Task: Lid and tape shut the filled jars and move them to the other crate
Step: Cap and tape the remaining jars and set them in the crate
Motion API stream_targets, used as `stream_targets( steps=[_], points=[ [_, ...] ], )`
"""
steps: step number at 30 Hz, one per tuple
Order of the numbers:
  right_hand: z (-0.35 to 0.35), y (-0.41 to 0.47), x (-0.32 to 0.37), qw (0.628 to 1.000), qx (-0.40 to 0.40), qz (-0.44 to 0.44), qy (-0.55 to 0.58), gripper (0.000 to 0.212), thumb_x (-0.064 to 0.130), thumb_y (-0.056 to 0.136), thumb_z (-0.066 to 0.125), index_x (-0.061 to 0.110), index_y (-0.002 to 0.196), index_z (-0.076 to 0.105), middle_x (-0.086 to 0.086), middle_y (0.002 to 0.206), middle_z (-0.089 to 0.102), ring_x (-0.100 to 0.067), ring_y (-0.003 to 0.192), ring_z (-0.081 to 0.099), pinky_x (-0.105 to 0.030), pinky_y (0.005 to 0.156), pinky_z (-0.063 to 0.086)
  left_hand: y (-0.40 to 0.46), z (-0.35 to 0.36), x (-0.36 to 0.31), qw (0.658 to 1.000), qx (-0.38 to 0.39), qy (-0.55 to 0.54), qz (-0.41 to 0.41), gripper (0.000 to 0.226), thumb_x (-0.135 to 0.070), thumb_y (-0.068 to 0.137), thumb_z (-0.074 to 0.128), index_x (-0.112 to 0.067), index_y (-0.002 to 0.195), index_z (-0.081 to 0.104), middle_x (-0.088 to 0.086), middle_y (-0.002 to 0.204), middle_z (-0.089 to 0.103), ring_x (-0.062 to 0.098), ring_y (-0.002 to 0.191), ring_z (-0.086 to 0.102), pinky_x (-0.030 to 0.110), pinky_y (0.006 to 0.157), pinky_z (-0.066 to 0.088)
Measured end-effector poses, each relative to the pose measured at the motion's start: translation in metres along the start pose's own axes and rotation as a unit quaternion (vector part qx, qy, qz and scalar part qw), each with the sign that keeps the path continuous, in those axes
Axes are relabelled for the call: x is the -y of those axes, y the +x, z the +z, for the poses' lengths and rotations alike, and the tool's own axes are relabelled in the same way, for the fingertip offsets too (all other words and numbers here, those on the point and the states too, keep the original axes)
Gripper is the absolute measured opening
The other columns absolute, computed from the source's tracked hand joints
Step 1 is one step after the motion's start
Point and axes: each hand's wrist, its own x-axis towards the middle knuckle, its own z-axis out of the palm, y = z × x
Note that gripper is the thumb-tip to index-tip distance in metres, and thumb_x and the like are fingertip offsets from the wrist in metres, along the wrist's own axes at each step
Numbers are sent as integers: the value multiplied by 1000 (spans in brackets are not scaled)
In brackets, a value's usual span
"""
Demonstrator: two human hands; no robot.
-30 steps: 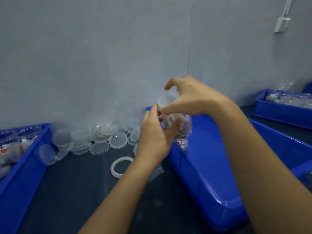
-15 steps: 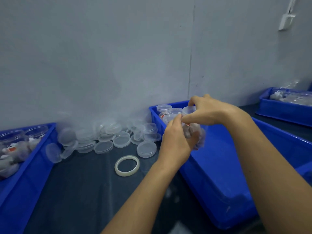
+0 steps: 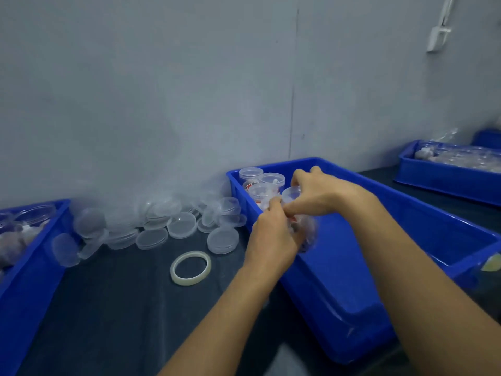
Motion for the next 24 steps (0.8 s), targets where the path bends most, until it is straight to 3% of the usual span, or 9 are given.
stream_targets(
  steps=[2,5,8,11,15,17,20,22,24],
  points=[
    [14,2,0,1000,20,-5,7,64,62,70,72,28,120,50,1,116,41,-17,89,57,-36,67,47,-2,2,9,999,3,37,-14,26,-28,92,69,-20,107,50,-1,98,65,22,91,63,40,69,55],
    [34,6,-2,999,47,-9,3,70,52,67,78,29,126,49,0,119,39,-18,92,56,-38,71,50,-4,7,20,998,1,60,-27,24,-31,90,70,-15,99,55,0,104,57,25,101,55,35,74,47],
    [44,11,-10,996,74,-5,42,77,52,70,80,30,136,46,-1,126,38,-22,99,58,-44,87,55,-4,11,23,997,12,38,-63,29,-34,90,70,-17,111,60,-2,121,48,24,112,55,40,90,52],
    [49,13,-16,994,87,-11,70,85,53,75,77,35,148,38,1,133,35,-26,112,57,-45,95,52,-4,14,22,996,18,18,-82,32,-35,90,68,-18,115,58,-5,131,44,26,114,58,46,91,55],
    [53,12,-11,993,98,-7,59,79,52,87,68,33,155,32,-4,146,32,-32,123,54,-47,101,49,-6,14,24,996,17,18,-89,35,-41,92,68,-20,119,59,-8,139,42,24,116,59,47,92,55],
    [50,11,2,997,65,0,-34,70,57,89,63,29,149,41,-7,146,38,-33,123,53,-44,94,47,-7,10,27,996,18,6,-87,37,-42,93,67,-22,124,59,-7,140,44,21,120,56,45,96,53],
    [45,8,34,980,-76,-51,-176,53,63,90,56,24,127,60,-9,134,50,-31,111,51,-41,83,35,-11,-8,37,996,-24,-46,-77,30,-40,95,67,-30,123,61,-10,131,52,16,116,59,39,98,51],
    [47,7,62,972,-119,-111,-169,49,62,92,55,23,121,62,-8,130,52,-31,110,51,-42,83,36,-15,-30,49,992,-65,-76,-80,26,-36,96,68,-33,121,63,-11,126,57,12,111,61,37,97,52],
    [59,6,92,972,-111,-172,-117,45,55,96,52,23,127,62,-8,133,54,-33,121,53,-44,90,41,-22,-55,71,986,-106,-75,-102,25,-30,96,69,-33,120,63,-10,124,63,11,110,63,35,94,52]
  ],
)
